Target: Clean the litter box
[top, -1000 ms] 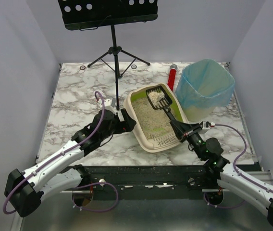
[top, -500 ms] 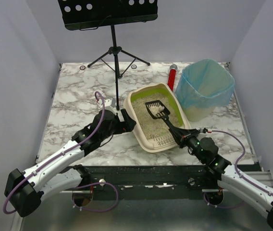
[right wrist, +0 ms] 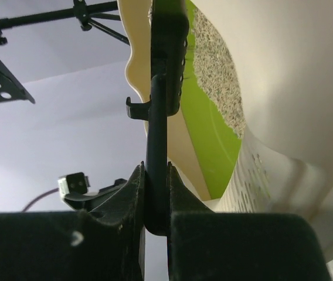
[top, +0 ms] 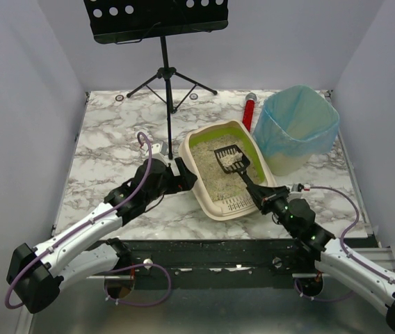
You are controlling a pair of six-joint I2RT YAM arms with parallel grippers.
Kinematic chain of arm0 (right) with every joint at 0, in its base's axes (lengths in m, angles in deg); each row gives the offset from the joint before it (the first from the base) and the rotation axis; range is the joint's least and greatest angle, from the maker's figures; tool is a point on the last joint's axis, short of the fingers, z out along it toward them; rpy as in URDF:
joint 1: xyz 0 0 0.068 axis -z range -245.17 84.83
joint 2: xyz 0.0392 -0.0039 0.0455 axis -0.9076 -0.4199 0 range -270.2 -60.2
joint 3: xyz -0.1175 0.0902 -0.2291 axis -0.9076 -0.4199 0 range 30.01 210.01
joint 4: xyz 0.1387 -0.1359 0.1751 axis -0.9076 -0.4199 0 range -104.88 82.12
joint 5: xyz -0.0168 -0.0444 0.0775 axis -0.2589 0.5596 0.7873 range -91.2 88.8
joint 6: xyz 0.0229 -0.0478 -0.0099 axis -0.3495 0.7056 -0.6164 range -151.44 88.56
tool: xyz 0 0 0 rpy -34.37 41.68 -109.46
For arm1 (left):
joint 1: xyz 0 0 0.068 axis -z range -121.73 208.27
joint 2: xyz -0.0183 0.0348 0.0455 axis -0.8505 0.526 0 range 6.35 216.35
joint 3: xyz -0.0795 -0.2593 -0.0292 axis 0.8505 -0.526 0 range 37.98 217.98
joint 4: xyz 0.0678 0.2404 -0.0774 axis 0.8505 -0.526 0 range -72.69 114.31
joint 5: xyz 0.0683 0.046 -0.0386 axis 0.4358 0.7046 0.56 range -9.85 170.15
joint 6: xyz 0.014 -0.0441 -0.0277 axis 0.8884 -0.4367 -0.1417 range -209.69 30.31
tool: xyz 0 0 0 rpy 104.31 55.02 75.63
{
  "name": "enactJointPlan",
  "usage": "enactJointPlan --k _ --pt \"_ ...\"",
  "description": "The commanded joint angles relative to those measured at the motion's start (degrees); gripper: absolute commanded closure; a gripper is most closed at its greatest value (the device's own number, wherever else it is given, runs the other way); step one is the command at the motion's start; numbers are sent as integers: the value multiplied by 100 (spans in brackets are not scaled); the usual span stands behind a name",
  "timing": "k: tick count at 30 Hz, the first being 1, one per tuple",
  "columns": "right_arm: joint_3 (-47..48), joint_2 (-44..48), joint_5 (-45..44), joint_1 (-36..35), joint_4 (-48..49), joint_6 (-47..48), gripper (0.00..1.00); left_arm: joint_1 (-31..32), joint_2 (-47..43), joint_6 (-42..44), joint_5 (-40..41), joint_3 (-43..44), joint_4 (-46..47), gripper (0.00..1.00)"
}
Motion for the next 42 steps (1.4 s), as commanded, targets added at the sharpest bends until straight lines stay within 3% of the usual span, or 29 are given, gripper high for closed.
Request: enactJointPlan --k 1,3,7,9,11,14,16,21,25,27,30,31,33,36,37,40,42 --pt "-382 133 -415 12 455 1535 99 -14 16 53 -102 -95 18 1" --pt "-443 168 -336 12 658 1706 99 -14 7 62 -85 -113 27 1" --pt "-742 221 -126 12 2115 2846 99 -14 25 71 -59 -113 27 1" --pt "-532 274 -46 12 2023 3200 99 -14 51 71 -50 -113 53 1" --pt "-313 301 -116 12 1338 3411 99 -14 69 71 -58 -95 62 1" --pt "-118 266 -265 12 642 2720 99 -14 78 71 -76 -78 71 1" --pt "-406 222 -231 12 1025 2245 99 -14 86 71 -67 -78 80 1" --pt "-575 37 -116 12 1459 2137 99 -14 60 71 -76 -104 54 1" --pt "-540 151 -319 12 1037 1865 99 -14 -19 36 -59 -165 36 1" --pt "-339 -6 -47 12 1186 2258 99 -14 -54 10 -67 -236 132 1" --pt "82 28 -387 12 -329 1630 99 -14 -10 -8 -50 -192 89 1" --pt "32 28 -415 12 -491 1366 99 -5 7 -8 -67 -175 63 1" --pt "-101 -129 -22 12 313 1836 99 -14 16 -17 -76 -201 97 1" --pt "469 -446 -98 12 -831 1725 99 -14 42 -34 -59 -148 45 1" --pt "514 -490 -107 12 -835 1794 99 -14 51 -34 -59 -139 27 1" --pt "199 -745 340 12 321 1953 99 -14 25 -34 -59 -166 53 1" --pt "207 -597 -62 12 -24 1760 99 -14 -10 -34 -24 -148 -34 1"
